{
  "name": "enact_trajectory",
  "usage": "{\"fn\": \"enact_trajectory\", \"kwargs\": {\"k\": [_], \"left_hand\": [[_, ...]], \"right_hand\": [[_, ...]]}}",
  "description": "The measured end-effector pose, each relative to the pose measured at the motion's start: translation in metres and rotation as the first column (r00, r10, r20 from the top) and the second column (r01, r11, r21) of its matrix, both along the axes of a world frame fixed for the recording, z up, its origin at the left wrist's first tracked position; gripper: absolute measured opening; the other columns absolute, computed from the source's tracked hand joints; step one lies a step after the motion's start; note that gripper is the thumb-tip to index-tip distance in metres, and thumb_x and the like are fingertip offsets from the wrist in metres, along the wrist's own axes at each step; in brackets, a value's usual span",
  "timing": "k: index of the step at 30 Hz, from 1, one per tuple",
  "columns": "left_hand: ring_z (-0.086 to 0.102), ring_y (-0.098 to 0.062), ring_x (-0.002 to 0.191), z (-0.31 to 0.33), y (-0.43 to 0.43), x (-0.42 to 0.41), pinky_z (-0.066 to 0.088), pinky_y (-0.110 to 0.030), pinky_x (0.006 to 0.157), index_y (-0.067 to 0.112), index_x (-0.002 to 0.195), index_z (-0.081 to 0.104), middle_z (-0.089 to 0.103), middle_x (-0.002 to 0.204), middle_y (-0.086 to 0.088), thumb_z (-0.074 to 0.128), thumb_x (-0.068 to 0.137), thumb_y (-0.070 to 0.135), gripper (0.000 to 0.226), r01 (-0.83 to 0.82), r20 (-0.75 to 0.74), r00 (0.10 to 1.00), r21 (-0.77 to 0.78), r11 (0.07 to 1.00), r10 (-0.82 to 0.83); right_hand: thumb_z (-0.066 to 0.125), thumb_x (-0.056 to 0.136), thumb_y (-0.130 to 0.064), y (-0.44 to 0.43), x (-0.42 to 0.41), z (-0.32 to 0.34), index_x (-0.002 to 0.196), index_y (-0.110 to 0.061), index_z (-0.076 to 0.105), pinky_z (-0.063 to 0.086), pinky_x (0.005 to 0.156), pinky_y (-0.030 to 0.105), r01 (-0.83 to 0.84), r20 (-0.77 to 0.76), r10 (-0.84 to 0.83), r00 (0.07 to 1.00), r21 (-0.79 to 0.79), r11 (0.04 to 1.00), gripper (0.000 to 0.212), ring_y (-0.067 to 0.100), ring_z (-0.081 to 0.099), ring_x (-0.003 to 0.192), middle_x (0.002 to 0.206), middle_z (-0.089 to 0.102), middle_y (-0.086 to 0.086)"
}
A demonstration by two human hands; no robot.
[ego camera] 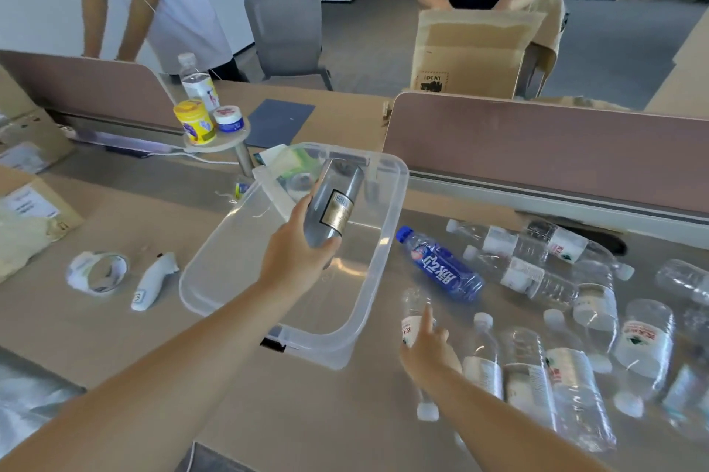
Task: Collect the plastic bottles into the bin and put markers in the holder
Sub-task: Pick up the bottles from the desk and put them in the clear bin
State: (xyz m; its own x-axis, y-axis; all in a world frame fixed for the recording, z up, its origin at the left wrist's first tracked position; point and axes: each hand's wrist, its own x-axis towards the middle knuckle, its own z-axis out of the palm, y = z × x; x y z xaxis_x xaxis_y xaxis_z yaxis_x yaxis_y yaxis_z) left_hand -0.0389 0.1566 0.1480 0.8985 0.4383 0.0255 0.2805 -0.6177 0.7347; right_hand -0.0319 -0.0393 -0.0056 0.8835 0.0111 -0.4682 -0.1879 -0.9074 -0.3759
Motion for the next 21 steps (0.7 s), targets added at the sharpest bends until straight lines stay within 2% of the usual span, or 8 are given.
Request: {"fn": "enact_trajectory", "kwargs": {"k": [3,5,7,10,13,15,17,21], "left_hand": [[0.055,-0.021,0.115,-0.01,0.019,0.001,0.039,-0.022,0.077,0.034,0.149,0.025,0.054,0.135,-0.001,0.066,0.085,0.03,0.076,0.08,-0.017,0.997,0.032,0.996,-0.079],[0.055,-0.019,0.112,-0.011,0.034,0.008,0.035,-0.018,0.072,0.034,0.149,0.025,0.055,0.134,-0.002,0.067,0.085,0.028,0.077,0.117,-0.024,0.993,0.044,0.992,-0.116],[0.058,-0.021,0.103,-0.014,0.052,0.021,0.038,-0.021,0.069,0.038,0.149,0.022,0.058,0.123,-0.005,0.067,0.085,0.029,0.078,0.136,-0.039,0.99,0.04,0.99,-0.134],[0.059,-0.025,0.086,-0.023,0.073,0.044,0.043,-0.03,0.069,0.043,0.148,0.019,0.06,0.112,-0.011,0.065,0.084,0.031,0.079,0.134,-0.113,0.985,-0.001,0.991,-0.133],[0.06,-0.032,0.093,-0.037,0.084,0.057,0.045,-0.031,0.068,0.033,0.148,0.02,0.058,0.119,-0.014,0.056,0.087,0.036,0.071,0.093,-0.251,0.963,-0.033,0.995,-0.098],[0.059,-0.034,0.094,-0.048,0.089,0.06,0.045,-0.03,0.063,0.021,0.144,0.025,0.057,0.122,-0.016,0.049,0.09,0.043,0.063,0.074,-0.335,0.938,-0.055,0.996,-0.088],[0.06,-0.036,0.1,-0.059,0.093,0.062,0.048,-0.035,0.07,0.013,0.141,0.027,0.056,0.122,-0.02,0.049,0.09,0.045,0.063,0.09,-0.392,0.913,-0.072,0.993,-0.111],[0.051,-0.036,0.119,-0.081,0.099,0.064,0.042,-0.034,0.076,0.019,0.149,0.017,0.046,0.133,-0.02,0.054,0.088,0.047,0.077,0.132,-0.525,0.842,-0.025,0.991,-0.125]], "right_hand": [[0.047,0.091,-0.038,0.01,-0.008,0.005,0.151,-0.028,-0.005,0.052,0.088,0.042,0.084,0.02,-0.085,0.996,0.041,0.996,0.081,0.034,0.06,0.107,0.131,0.041,0.016],[0.05,0.089,-0.038,0.019,-0.009,0.017,0.149,-0.029,0.004,0.054,0.082,0.043,0.201,0.04,-0.207,0.978,0.12,0.972,0.077,0.035,0.062,0.099,0.127,0.044,0.016],[0.053,0.087,-0.038,0.028,-0.008,0.036,0.149,-0.028,0.008,0.054,0.079,0.042,0.282,0.09,-0.302,0.949,0.182,0.942,0.077,0.033,0.062,0.096,0.127,0.046,0.017],[0.054,0.086,-0.04,0.039,-0.001,0.077,0.15,-0.026,0.008,0.047,0.073,0.036,0.321,0.205,-0.364,0.909,0.217,0.922,0.08,0.032,0.059,0.102,0.131,0.046,0.015],[0.056,0.084,-0.045,0.045,0.003,0.125,0.149,-0.029,0.011,0.053,0.078,0.042,0.35,0.331,-0.427,0.841,0.269,0.897,0.08,0.033,0.06,0.101,0.131,0.047,0.014],[0.058,0.085,-0.043,0.05,-0.001,0.152,0.149,-0.026,0.013,0.05,0.076,0.04,0.358,0.4,-0.457,0.795,0.299,0.884,0.08,0.032,0.058,0.096,0.127,0.049,0.014],[0.059,0.085,-0.039,0.054,-0.006,0.174,0.148,-0.027,0.015,0.047,0.071,0.036,0.343,0.458,-0.468,0.756,0.333,0.878,0.078,0.027,0.054,0.088,0.123,0.048,0.012],[0.061,0.083,-0.041,0.069,-0.003,0.202,0.147,-0.031,0.016,0.055,0.076,0.041,0.266,0.551,-0.434,0.713,0.36,0.894,0.079,0.023,0.056,0.093,0.129,0.047,0.009]]}}
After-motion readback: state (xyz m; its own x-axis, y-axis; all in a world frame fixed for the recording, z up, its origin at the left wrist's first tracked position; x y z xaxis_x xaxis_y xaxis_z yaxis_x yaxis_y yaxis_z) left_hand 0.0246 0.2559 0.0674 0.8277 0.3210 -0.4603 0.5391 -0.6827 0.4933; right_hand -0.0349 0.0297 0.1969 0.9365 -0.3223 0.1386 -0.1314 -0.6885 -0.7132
